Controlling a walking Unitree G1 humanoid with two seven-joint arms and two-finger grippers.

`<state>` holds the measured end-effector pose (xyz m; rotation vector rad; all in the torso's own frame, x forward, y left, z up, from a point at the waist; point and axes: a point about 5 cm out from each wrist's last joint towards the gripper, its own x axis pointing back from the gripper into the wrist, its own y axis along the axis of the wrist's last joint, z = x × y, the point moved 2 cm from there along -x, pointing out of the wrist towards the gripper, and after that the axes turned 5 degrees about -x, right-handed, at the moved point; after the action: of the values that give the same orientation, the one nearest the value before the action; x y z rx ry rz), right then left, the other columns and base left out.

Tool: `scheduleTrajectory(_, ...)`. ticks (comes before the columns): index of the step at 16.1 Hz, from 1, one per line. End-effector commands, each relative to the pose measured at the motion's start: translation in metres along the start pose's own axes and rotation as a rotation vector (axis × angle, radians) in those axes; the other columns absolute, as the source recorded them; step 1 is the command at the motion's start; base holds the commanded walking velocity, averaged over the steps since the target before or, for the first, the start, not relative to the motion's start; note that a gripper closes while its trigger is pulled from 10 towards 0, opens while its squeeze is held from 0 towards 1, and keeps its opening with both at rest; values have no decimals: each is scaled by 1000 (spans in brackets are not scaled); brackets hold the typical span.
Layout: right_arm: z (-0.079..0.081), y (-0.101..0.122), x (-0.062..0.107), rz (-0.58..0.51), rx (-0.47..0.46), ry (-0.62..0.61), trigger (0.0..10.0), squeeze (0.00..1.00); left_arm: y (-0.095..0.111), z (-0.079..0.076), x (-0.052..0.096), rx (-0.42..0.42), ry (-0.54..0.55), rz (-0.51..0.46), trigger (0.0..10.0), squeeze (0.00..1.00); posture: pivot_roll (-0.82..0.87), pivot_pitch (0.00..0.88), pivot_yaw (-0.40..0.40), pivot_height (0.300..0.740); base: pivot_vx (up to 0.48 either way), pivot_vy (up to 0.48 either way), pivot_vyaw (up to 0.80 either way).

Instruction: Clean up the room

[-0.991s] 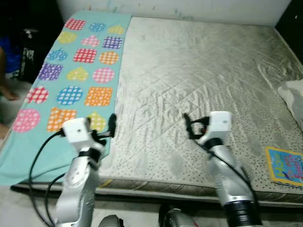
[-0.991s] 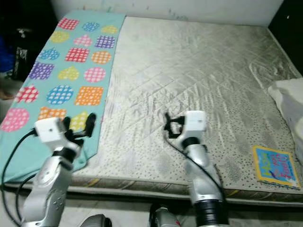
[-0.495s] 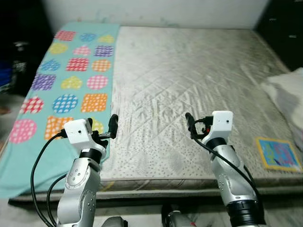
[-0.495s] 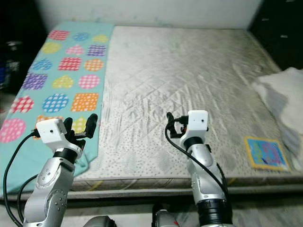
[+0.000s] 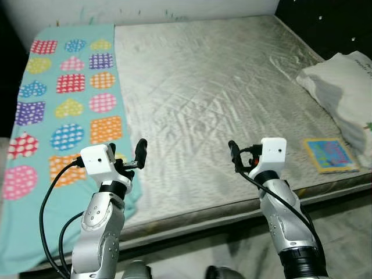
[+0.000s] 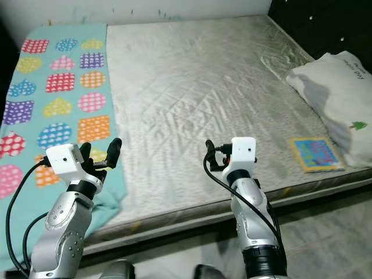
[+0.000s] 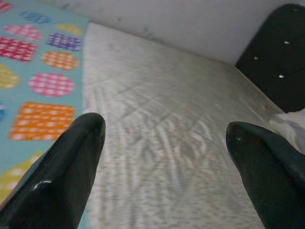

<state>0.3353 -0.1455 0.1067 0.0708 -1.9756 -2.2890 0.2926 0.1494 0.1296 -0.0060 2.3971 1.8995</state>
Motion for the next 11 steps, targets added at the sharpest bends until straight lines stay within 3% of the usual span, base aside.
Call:
scheduleTrajectory(1,11,2,-2,-5,26,32,10000,0,0,8,4,-4,35,2,10000,0,92,181,-11,740,0,480,0)
scheduleTrajectory(4,10,5,-5,10,-12,42,10000,0,-1,12,5,-18,45,8,10000,0,91,182,-14,740,0,480,0)
scheduleTrajectory(6,6,5,-7,25,17,27,10000,0,-1,15,5,-30,73,10,10000,0,88,183,-15,740,0,480,0)
scheduleTrajectory(9,8,8,-8,3,109,37,10000,0,-1,16,5,-60,97,4,10000,0,88,183,-15,740,0,0,0)
scheduleTrajectory(11,6,12,-9,-7,70,50,10000,0,-1,18,5,-63,122,2,10000,0,90,189,-14,740,0,0,0)
